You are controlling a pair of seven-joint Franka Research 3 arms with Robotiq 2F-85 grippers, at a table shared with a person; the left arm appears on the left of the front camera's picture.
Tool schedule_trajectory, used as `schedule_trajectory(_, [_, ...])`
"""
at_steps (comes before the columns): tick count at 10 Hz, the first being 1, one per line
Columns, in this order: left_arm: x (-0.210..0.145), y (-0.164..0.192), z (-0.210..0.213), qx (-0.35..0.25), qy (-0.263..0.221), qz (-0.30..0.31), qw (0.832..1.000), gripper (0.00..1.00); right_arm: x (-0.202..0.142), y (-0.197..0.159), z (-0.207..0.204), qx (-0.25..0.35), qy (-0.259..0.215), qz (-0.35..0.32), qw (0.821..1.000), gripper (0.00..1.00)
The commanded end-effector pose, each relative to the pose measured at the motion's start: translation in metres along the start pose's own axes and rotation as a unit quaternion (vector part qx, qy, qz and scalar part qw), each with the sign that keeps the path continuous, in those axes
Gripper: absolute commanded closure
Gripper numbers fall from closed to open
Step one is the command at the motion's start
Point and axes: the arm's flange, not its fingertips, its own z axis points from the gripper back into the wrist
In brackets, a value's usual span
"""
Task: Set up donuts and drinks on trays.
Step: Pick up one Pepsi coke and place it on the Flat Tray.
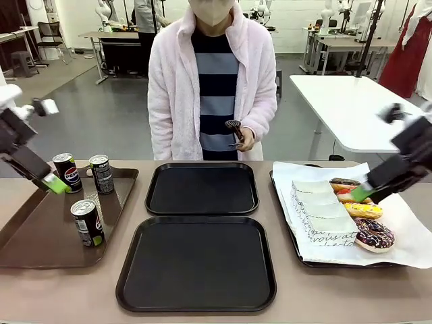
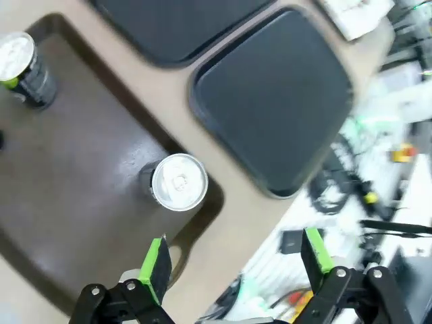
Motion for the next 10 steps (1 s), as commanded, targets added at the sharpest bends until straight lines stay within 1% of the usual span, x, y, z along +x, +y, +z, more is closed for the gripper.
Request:
schedule_trajectory(1, [0.0,0.05,0.025,-0.171,-0.05,0.074,0.981,0.0,-0.031,-0.045,0.028,0.186,-0.094,-0.061,0.976,0.0])
schedule_trajectory(2, [-0.008,0.071,0.037,-0.205,-0.072,0.092,0.972,0.0,-0.046,-0.064,0.041,0.21,-0.112,-0.073,0.968,0.0])
schedule_trajectory(3, [-0.014,0.091,0.051,-0.222,-0.096,0.11,0.964,0.0,-0.058,-0.083,0.052,0.224,-0.124,-0.082,0.963,0.0])
schedule_trajectory(4, [-0.008,0.118,0.065,-0.235,-0.116,0.131,0.956,0.0,-0.071,-0.107,0.065,0.227,-0.163,-0.101,0.955,0.0])
schedule_trajectory(5, [-0.023,0.134,0.074,-0.245,-0.138,0.152,0.948,0.0,-0.083,-0.121,0.074,0.238,-0.182,-0.108,0.948,0.0])
schedule_trajectory(6, [-0.055,0.14,0.076,-0.25,-0.161,0.174,0.939,0.0,-0.092,-0.132,0.08,0.245,-0.18,-0.109,0.946,0.0])
schedule_trajectory(7, [-0.07,0.151,0.077,-0.251,-0.166,0.192,0.934,0.0,-0.099,-0.142,0.084,0.252,-0.182,-0.114,0.943,0.0])
schedule_trajectory(9, [-0.064,0.175,0.085,-0.249,-0.164,0.22,0.929,0.0,-0.111,-0.158,0.094,0.248,-0.198,-0.139,0.938,0.0])
schedule_trajectory(10, [-0.071,0.179,0.089,-0.246,-0.176,0.232,0.925,0.0,-0.115,-0.162,0.099,0.244,-0.201,-0.148,0.937,0.0])
